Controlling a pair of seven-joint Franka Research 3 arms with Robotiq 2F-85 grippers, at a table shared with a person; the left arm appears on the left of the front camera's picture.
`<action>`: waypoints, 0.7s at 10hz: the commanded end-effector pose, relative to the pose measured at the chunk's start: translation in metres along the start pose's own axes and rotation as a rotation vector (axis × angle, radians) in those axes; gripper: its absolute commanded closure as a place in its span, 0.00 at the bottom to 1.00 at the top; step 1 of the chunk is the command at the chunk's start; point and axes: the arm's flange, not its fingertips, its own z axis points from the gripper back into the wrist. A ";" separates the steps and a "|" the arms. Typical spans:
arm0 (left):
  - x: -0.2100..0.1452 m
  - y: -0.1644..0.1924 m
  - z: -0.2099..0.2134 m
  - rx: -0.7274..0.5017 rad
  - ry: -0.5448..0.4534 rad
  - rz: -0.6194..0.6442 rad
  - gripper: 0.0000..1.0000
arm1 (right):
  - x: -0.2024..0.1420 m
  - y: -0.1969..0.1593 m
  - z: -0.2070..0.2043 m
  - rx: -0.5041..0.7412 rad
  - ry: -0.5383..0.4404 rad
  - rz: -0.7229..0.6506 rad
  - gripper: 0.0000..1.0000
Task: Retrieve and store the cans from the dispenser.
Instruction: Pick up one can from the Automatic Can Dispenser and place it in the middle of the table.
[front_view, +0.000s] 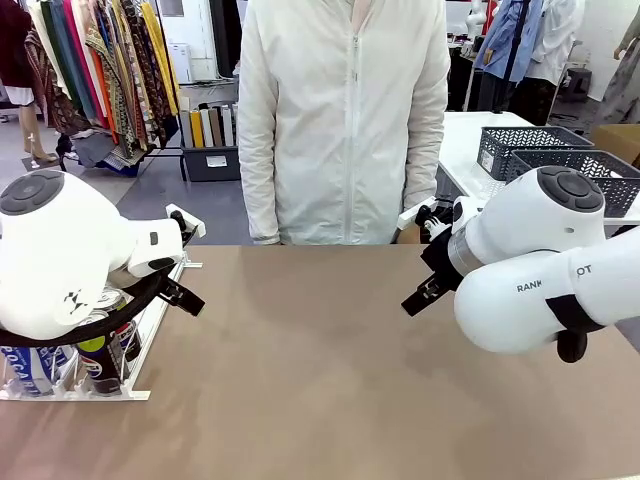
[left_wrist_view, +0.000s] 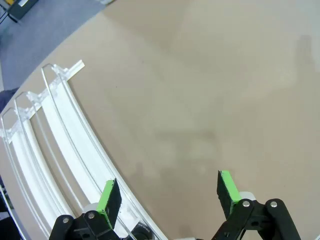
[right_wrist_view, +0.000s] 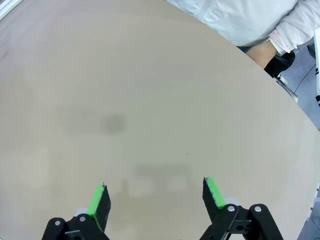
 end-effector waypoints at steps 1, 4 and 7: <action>0.000 0.000 0.000 0.000 0.000 0.000 0.00 | 0.000 0.000 0.000 0.000 0.000 0.000 0.00; 0.000 0.000 0.000 0.000 0.000 0.000 0.00 | 0.000 0.000 0.000 0.000 0.000 0.000 0.00; 0.000 0.000 0.000 0.000 0.000 0.000 0.00 | 0.000 0.000 0.000 0.000 0.000 0.000 0.00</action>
